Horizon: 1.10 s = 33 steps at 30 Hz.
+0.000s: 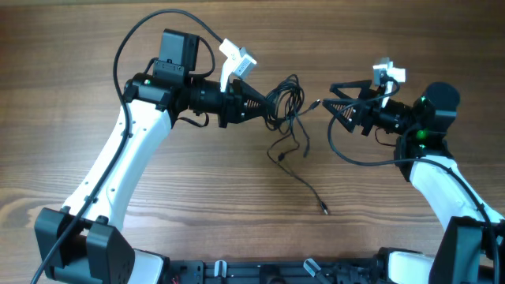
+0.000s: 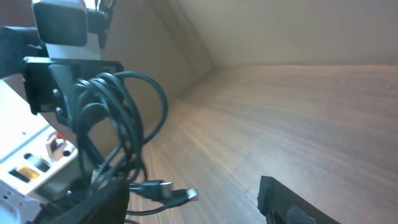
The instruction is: Untangle cables
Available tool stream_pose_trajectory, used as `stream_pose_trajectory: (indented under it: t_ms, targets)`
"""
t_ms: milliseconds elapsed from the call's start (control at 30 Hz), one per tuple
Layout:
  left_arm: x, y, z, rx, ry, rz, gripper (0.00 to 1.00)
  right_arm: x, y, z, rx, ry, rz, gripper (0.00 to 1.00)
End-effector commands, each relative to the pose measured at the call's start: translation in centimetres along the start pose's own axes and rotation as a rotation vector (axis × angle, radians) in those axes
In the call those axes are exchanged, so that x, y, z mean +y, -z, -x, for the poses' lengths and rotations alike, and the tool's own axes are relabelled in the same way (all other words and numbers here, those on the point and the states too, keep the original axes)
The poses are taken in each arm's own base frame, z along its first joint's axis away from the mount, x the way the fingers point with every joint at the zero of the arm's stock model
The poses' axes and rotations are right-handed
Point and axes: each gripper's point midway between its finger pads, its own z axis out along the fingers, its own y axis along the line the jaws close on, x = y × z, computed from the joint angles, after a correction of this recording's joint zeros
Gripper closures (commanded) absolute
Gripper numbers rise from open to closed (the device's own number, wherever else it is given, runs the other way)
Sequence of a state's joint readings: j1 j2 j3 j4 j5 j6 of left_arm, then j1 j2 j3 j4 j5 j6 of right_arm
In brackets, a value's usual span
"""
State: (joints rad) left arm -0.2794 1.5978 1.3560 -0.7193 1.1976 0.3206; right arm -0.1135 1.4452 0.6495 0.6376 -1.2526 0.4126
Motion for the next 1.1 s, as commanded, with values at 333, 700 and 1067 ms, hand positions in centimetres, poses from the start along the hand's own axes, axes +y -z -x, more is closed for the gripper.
stream_pose_trajectory:
  t_ms: [333, 700, 1067]
  targets:
    - [0.3, -0.9, -0.5, 0.035, -0.025, 0.045, 0.96, 8.1, -3.1, -2.3, 0.188, -0.158, 0.325, 0.54]
    - [0.0, -2.1, -1.0, 0.07, -0.04, 0.056, 0.96, 5.7, -6.6, 0.3, 0.018, -0.558, 0.107, 0.68]
    - [2.8, -1.3, -1.4, 0.084, 0.076, 0.216, 0.96, 7.1, -6.7, -0.7, 0.078, -0.391, 0.171, 0.96]
